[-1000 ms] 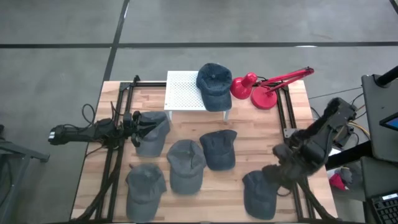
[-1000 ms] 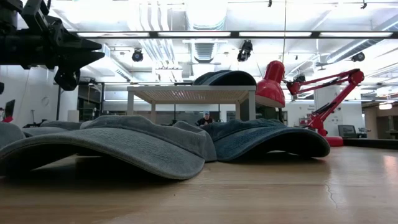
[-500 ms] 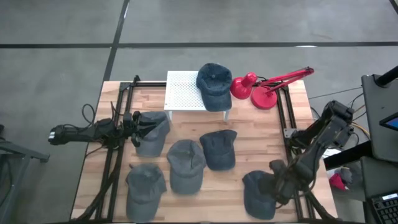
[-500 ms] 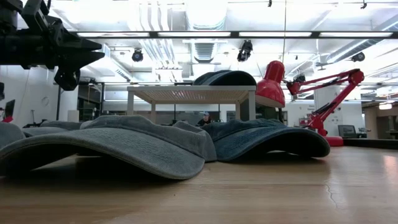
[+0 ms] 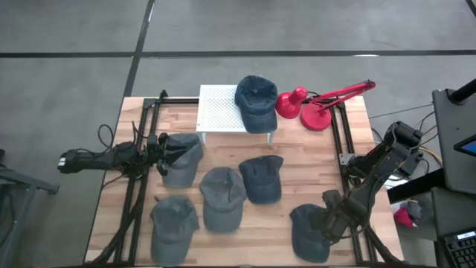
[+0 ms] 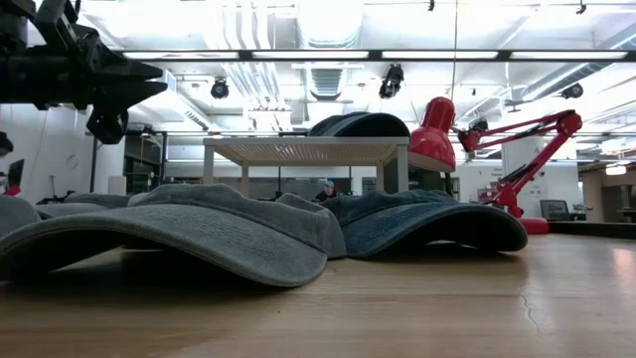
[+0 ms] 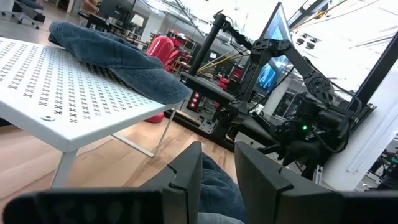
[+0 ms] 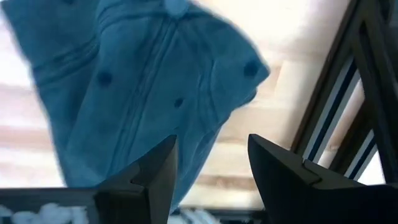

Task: Pick & Place hat
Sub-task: Stack the bottom black cap on top of the black cap on the shelf

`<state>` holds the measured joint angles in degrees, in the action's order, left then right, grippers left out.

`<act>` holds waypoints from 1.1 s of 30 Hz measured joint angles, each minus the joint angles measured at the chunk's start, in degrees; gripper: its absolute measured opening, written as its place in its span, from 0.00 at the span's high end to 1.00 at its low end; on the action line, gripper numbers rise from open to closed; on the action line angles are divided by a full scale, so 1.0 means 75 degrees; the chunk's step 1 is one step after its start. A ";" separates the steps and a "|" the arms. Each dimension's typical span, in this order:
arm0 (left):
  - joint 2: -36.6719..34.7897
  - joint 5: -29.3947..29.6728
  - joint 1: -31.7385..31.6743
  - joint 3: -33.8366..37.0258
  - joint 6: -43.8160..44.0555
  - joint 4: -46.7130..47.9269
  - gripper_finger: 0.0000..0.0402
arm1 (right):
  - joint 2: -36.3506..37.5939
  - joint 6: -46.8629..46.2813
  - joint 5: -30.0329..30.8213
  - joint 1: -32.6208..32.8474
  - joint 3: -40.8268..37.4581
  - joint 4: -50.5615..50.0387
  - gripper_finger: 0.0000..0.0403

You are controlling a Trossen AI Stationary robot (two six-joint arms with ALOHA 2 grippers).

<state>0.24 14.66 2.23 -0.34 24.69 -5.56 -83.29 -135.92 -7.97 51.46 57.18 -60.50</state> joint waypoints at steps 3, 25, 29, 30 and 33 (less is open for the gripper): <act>0.0000 0.0000 0.0000 0.0000 0.0000 0.0000 0.75 | -0.0006 0.0000 -0.0009 0.0006 -0.0212 0.0143 0.52; 0.0002 0.0000 0.0001 0.0000 0.0128 0.0003 0.75 | -0.0519 0.0063 0.0044 -0.0067 -0.1785 0.2993 0.58; -0.0001 0.0000 -0.0001 0.0000 0.0131 0.0006 0.75 | -0.0516 0.0149 0.0052 -0.0142 -0.1785 0.2979 0.71; -0.0001 0.0000 0.0001 0.0000 0.0131 0.0003 0.75 | -0.0515 0.0168 0.0052 -0.0152 -0.1785 0.2979 0.75; 0.0001 0.0000 -0.0001 0.0000 0.0137 0.0003 0.75 | -0.0477 0.0193 0.0061 -0.0149 -0.1785 0.2979 0.88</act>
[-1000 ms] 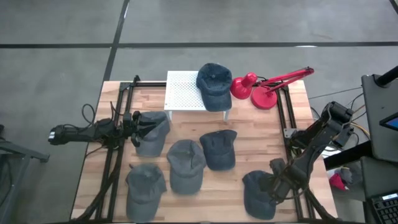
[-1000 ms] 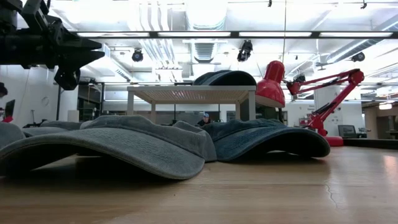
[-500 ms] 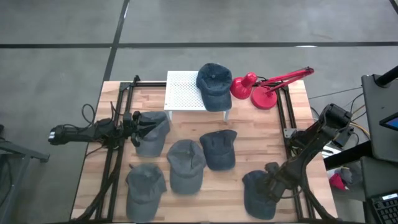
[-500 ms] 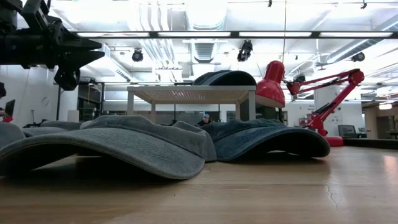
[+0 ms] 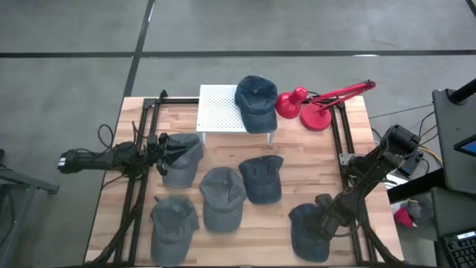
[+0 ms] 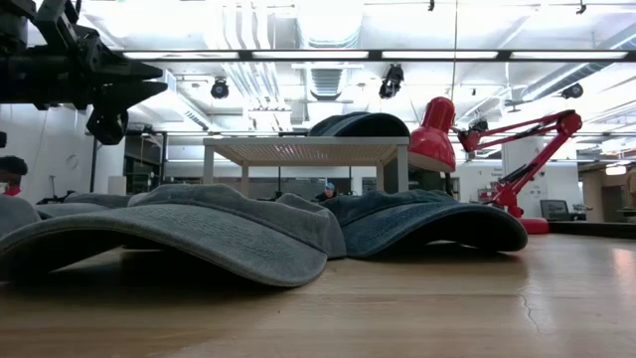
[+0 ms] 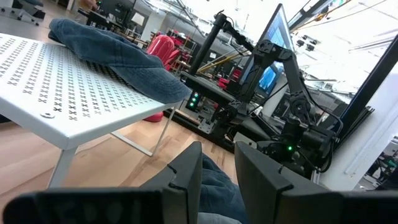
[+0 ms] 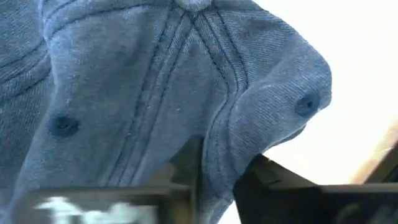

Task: Pick & Place hat
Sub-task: Stack the bottom black cap on top of the black cap on the shelf

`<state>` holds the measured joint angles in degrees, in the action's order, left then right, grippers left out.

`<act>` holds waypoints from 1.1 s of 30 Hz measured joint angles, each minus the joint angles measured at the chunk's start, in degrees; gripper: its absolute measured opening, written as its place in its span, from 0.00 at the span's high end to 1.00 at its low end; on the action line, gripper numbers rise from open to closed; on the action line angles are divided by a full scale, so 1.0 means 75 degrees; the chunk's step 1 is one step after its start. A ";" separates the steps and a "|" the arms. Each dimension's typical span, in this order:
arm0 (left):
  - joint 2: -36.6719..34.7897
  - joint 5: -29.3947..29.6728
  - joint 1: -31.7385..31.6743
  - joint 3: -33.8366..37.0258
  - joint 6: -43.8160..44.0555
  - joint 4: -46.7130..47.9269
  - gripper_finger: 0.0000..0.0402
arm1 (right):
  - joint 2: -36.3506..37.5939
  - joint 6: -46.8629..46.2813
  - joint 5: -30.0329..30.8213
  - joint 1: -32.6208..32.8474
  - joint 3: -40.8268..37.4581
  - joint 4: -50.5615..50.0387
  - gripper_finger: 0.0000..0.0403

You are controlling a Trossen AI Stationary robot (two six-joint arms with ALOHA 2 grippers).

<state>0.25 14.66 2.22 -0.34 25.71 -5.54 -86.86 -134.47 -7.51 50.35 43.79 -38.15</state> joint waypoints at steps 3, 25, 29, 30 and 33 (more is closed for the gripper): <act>-0.0002 0.0000 -0.0001 0.0000 0.0003 0.0000 0.75 | 0.0146 0.0117 0.0031 0.0000 0.0000 0.0000 0.96; 0.0001 0.0003 0.0001 0.0000 0.0003 0.0000 0.75 | 0.4773 0.3548 0.4174 -0.0010 0.0099 0.0877 0.98; -0.0002 0.0003 0.0002 0.0000 0.0003 0.0000 0.75 | 0.5107 0.4438 0.5718 -0.0079 0.0102 0.1372 0.98; -0.0002 0.0003 0.0001 0.0000 0.0003 0.0000 0.75 | 0.5143 0.4593 0.6006 -0.0120 0.0102 0.1508 0.98; 0.0000 0.0003 0.0001 0.0000 0.0003 0.0000 0.75 | 0.5183 0.4939 0.6755 -0.0341 0.0102 0.1865 0.98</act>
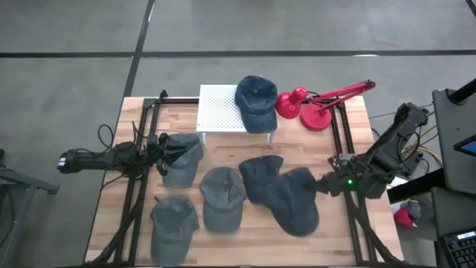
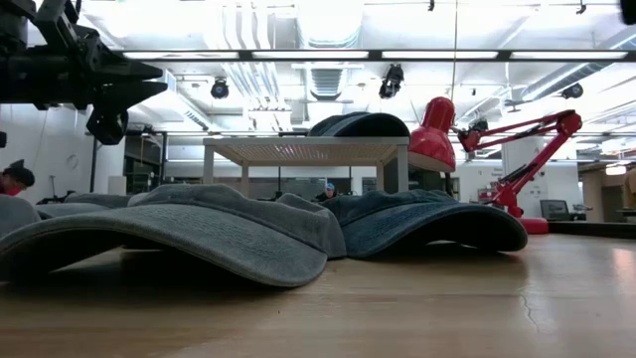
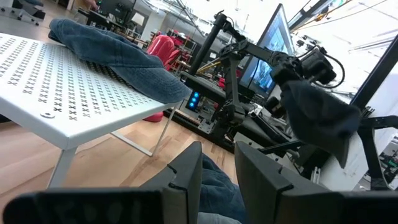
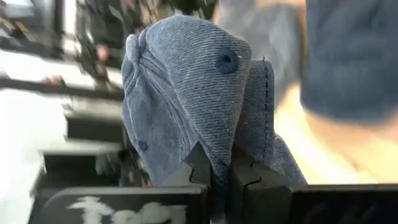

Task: Pick & Place hat
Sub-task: Stack the bottom black cap on top of the black cap on the shelf

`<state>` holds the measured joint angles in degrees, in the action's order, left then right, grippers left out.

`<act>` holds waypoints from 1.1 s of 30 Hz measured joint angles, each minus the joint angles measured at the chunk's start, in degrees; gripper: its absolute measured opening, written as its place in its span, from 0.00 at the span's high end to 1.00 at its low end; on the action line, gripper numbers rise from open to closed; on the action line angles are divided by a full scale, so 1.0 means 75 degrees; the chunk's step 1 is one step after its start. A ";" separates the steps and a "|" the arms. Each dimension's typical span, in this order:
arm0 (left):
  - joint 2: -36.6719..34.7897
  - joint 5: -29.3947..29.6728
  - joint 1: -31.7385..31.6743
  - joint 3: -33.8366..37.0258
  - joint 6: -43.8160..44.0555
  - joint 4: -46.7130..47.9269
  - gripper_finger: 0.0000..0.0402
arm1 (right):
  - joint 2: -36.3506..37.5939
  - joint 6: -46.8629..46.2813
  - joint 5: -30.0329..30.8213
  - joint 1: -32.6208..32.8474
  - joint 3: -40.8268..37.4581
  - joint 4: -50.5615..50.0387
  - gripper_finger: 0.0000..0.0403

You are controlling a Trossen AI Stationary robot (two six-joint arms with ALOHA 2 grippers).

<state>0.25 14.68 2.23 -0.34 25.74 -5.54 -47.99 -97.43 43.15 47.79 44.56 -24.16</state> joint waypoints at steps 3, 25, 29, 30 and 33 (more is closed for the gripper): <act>-0.0002 -0.0001 0.0001 0.0000 0.0001 0.0000 0.75 | -0.0024 0.0173 0.0615 -0.0364 0.0000 0.0469 0.98; -0.0002 0.0000 -0.0002 0.0000 -0.0001 0.0003 0.75 | -0.0488 0.3803 0.0340 -0.4821 0.0653 0.4149 0.98; 0.0000 -0.0001 -0.0001 0.0000 -0.0001 0.0003 0.75 | -0.1042 0.4232 -0.0560 -0.5688 0.1433 0.3893 0.98; -0.0002 -0.0001 0.0000 0.0000 -0.0001 0.0000 0.75 | -0.1200 0.4260 -0.0731 -0.5893 0.1682 0.3710 0.98; -0.0002 -0.0002 -0.0001 0.0000 -0.0001 0.0003 0.75 | -0.1703 0.4281 -0.1262 -0.6506 0.2518 0.2873 0.98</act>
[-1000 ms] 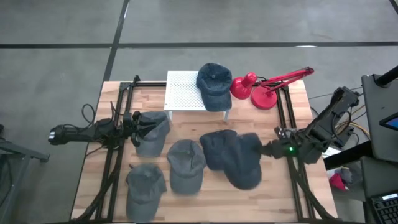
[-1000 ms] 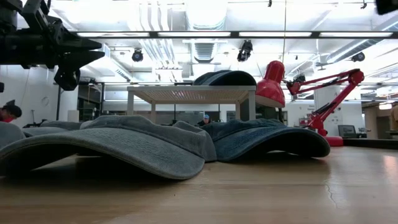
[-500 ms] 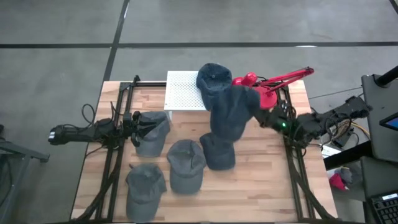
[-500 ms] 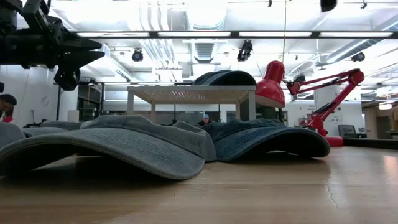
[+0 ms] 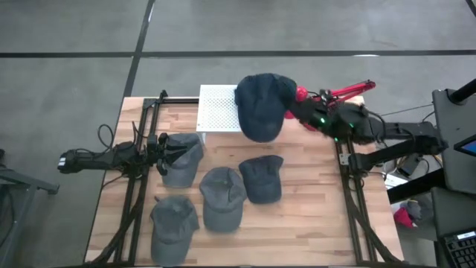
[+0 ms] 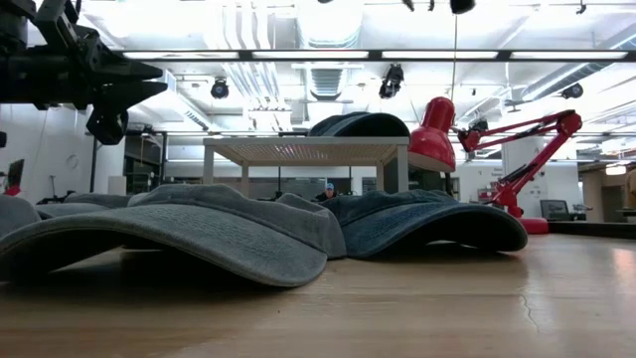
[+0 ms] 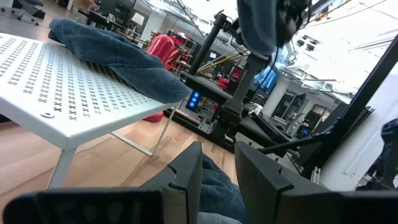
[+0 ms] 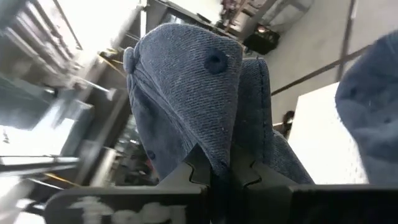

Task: Pick & Place hat
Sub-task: Stack the bottom black cap on top of the black cap on the shelf

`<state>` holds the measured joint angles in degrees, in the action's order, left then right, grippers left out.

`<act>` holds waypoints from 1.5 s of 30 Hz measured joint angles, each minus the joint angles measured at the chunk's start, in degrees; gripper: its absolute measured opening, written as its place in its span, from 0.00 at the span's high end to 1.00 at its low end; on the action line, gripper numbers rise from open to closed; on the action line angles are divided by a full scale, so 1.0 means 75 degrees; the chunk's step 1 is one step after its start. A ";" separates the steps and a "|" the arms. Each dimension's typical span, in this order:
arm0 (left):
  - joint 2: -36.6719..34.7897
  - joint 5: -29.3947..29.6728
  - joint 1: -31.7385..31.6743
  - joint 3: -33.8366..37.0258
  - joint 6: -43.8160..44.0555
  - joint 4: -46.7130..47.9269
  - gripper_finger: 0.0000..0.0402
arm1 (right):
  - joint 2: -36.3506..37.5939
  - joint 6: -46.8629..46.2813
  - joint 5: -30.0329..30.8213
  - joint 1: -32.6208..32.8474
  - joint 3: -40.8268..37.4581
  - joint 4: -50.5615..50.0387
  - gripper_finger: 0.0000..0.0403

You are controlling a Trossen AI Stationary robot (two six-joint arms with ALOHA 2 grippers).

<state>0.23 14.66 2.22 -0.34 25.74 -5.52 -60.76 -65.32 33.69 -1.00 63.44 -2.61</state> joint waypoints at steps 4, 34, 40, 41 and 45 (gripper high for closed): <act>0.0001 0.0002 0.0000 0.0000 0.0000 -0.0003 0.75 | -0.0776 -0.0192 -0.0749 -0.0791 0.1148 -0.1415 0.98; 0.0002 0.0000 0.0000 0.0000 0.0000 0.0000 0.75 | -0.3076 -0.1133 -0.2730 -0.3486 0.2957 -0.4428 0.98; 0.0000 0.0000 0.0001 0.0000 0.0000 0.0000 0.75 | -0.3268 -0.1501 -0.2763 -0.3528 0.2683 -0.4427 0.98; 0.0000 0.0000 0.0000 0.0000 0.0000 0.0000 0.75 | -0.3283 -0.1528 -0.2766 -0.3531 0.2638 -0.4428 0.98; 0.0003 0.0000 0.0002 0.0000 0.0000 -0.0003 0.75 | -0.3281 -0.1631 -0.2763 -0.3569 0.2581 -0.4420 0.98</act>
<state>0.25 14.66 2.24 -0.34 25.74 -5.54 -85.36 -77.55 12.97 -27.77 82.81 -35.76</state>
